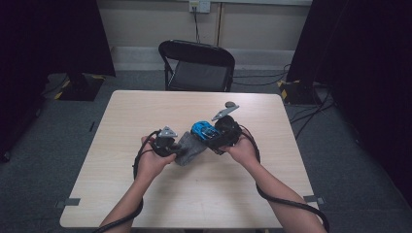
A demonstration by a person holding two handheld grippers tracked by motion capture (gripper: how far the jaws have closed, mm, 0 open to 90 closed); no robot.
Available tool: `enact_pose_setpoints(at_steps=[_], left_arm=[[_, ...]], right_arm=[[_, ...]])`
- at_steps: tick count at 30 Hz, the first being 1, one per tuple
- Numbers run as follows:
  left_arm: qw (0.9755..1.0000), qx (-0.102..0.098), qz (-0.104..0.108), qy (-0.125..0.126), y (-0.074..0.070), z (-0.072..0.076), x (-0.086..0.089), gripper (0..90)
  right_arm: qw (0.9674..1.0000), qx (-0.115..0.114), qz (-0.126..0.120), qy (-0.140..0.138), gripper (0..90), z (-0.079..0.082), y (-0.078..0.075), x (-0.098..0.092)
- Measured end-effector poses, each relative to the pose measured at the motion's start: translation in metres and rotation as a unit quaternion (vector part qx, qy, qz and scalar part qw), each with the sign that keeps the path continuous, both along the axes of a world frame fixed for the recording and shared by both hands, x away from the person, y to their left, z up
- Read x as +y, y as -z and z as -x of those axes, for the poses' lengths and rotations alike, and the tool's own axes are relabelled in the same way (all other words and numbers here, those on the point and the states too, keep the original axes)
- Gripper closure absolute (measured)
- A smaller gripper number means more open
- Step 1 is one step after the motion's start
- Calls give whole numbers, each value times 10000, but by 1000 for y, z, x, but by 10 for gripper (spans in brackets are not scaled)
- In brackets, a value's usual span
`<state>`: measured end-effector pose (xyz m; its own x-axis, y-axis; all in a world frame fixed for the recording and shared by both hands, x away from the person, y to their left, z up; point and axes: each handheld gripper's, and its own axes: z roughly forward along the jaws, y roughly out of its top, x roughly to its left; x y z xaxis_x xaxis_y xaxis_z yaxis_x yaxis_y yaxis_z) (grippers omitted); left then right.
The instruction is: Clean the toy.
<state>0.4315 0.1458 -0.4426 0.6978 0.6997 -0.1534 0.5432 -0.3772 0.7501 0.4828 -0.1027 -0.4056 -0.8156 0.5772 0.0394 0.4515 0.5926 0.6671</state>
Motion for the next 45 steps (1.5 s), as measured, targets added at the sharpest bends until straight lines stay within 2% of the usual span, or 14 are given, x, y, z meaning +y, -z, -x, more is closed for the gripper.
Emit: enact_pose_setpoints(at_steps=[5,11,20,45], left_arm=[[9994,35,128,-310,-2,-8,12,802],[9989,-61,203,-419,-5,-13,13,802],[9991,-105,184,-357,-8,-14,0,802],[9996,-70,211,-146,-8,-11,-15,802]], right_arm=[[10000,5,0,-28,287,2,1,-2],[10000,22,13,-46,287,3,2,-4],[10000,27,79,-40,287,5,9,-6],[10000,-15,83,-1,287,4,6,-5]])
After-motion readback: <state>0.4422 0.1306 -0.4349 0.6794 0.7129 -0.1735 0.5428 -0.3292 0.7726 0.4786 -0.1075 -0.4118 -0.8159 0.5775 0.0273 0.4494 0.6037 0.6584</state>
